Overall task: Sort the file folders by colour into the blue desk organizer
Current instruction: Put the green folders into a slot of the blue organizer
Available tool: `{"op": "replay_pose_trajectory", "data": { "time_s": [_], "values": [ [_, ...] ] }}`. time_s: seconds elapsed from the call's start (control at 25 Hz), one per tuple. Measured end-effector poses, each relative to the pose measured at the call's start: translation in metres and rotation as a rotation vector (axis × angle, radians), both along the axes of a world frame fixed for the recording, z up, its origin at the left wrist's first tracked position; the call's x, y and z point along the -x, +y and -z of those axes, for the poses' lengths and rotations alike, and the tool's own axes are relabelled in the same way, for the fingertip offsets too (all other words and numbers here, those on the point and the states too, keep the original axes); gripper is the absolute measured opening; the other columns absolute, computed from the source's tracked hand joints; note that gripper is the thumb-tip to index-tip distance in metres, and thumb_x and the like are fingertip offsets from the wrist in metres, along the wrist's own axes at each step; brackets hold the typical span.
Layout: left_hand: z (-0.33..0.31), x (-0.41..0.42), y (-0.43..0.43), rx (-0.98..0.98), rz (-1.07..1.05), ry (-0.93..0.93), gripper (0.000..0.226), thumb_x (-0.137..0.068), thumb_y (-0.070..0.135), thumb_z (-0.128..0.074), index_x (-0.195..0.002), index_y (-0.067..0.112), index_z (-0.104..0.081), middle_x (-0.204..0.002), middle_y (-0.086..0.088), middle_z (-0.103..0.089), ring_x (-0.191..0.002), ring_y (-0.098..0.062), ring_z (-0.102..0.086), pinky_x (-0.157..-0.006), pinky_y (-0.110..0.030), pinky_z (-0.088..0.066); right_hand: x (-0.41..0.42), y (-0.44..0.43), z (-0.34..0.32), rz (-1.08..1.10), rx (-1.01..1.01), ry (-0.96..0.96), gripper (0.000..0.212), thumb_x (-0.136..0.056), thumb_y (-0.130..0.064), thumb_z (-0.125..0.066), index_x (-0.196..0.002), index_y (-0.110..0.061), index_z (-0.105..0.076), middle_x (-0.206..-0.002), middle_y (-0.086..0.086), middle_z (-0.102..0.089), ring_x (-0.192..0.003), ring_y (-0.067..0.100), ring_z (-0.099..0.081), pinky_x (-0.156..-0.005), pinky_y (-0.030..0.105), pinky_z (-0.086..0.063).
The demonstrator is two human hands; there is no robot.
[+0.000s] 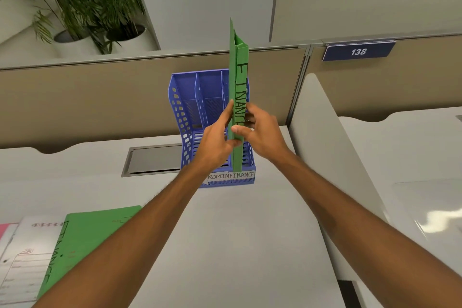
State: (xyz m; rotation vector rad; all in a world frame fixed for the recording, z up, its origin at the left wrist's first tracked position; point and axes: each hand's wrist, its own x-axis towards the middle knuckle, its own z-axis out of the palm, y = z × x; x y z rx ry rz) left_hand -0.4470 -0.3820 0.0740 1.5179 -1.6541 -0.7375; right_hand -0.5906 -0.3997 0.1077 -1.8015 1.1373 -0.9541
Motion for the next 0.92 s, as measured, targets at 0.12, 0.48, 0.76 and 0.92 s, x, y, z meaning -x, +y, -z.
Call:
{"op": "replay_pose_trajectory", "data": {
  "time_s": [0.12,0.48,0.76,0.92],
  "values": [
    [0.013,-0.002,-0.007,0.012,-0.031,-0.018,0.094,-0.085,0.008,-0.072,-0.151,0.042,-0.015,-0.135,0.010,-0.059,-0.110,0.001,-0.057,-0.089,-0.024,-0.052,-0.004,-0.002,0.011,0.048,0.019,0.010,0.051,-0.087,-0.011,-0.073,-0.134,-0.018,-0.056,-0.114,-0.004,-0.072,-0.103,0.009,-0.067,-0.094,0.030,-0.056],
    [0.049,-0.003,-0.018,0.084,-0.143,-0.061,0.092,-0.086,0.012,-0.071,-0.149,0.046,-0.014,-0.120,0.003,-0.068,-0.073,0.016,-0.057,-0.066,0.008,-0.036,-0.018,-0.006,0.038,0.094,0.065,0.053,0.051,-0.092,-0.014,-0.067,-0.141,-0.015,-0.052,-0.120,0.001,-0.070,-0.107,0.014,-0.066,-0.098,0.034,-0.054],
    [0.060,0.000,-0.014,0.095,-0.280,-0.144,0.092,-0.088,0.022,-0.070,-0.146,0.051,-0.005,-0.110,0.004,-0.069,-0.065,0.017,-0.047,-0.064,-0.006,-0.037,-0.026,-0.004,0.051,0.120,0.044,0.056,0.056,-0.093,-0.016,-0.067,-0.145,-0.016,-0.047,-0.124,0.001,-0.068,-0.109,0.013,-0.066,-0.096,0.027,-0.051],
    [0.057,0.001,-0.012,0.105,-0.223,-0.064,0.088,-0.088,0.020,-0.071,-0.150,0.044,-0.013,-0.124,0.002,-0.067,-0.086,0.010,-0.055,-0.075,-0.014,-0.046,-0.023,-0.003,0.051,0.133,0.045,0.059,0.056,-0.092,-0.015,-0.067,-0.145,-0.015,-0.047,-0.125,0.001,-0.068,-0.110,0.015,-0.066,-0.098,0.030,-0.052]
  ]
}}
